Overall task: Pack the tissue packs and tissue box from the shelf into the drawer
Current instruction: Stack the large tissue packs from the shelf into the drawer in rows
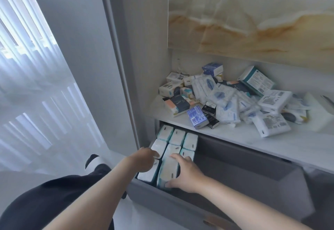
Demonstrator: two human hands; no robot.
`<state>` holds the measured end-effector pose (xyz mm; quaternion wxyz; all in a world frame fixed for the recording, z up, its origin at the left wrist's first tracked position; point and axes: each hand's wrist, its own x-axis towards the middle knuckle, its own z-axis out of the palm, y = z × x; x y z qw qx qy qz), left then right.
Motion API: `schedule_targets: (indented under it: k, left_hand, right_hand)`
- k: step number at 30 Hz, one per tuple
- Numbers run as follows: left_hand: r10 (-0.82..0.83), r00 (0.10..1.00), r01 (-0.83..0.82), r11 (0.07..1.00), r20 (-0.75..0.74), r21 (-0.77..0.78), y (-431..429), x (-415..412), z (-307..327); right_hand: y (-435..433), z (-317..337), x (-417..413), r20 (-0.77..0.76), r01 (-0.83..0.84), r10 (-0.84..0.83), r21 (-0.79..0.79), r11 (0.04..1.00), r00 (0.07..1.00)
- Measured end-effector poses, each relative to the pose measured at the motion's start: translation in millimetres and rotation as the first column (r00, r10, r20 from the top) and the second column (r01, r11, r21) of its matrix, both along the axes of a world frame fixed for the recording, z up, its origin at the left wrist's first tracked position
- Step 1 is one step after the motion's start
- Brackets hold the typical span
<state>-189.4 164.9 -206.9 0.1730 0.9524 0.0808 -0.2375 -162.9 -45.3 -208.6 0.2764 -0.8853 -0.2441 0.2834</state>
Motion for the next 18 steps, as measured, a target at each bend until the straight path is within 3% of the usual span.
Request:
schedule_targets:
  k: [2, 5, 11, 13, 16, 18]
  left_hand:
    - [-0.022, 0.998, 0.023, 1.000, 0.053, -0.020, -8.9, 4.1, 2.2]
    - [-0.100, 0.995, 0.100, 0.995, -0.012, -0.015, -20.9, 2.5, -2.1]
    - [-0.270, 0.963, 0.269, 0.944, -0.023, 0.191, -23.3, 2.0, -23.0]
    - [-0.295, 0.955, 0.289, 0.926, -0.012, 0.244, -25.4, 4.3, -25.3]
    - [-0.292, 0.956, 0.280, 0.926, 0.012, 0.252, -26.7, 8.4, -25.1]
    - [-0.303, 0.953, 0.292, 0.921, 0.005, 0.259, -27.0, 11.7, -21.8]
  right_hand:
    - [7.8, -12.9, -6.2, -0.060, 0.079, -0.077, 0.034, 0.996, 0.995]
    - [18.4, -28.9, -16.2, -0.179, 0.142, -0.129, 0.066, 0.988, 0.975]
    - [8.4, -40.8, -5.9, -0.238, 0.108, -0.088, 0.071, 0.992, 0.967]
    - [1.8, -37.3, 6.0, -0.093, 0.137, -0.129, 0.090, 0.986, 0.987]
    - [-10.0, -31.9, 30.3, 0.315, 0.090, -0.081, -0.014, 0.996, 0.946]
    - [-19.1, -32.2, 40.7, 0.286, 0.059, -0.014, -0.149, 0.987, 0.958]
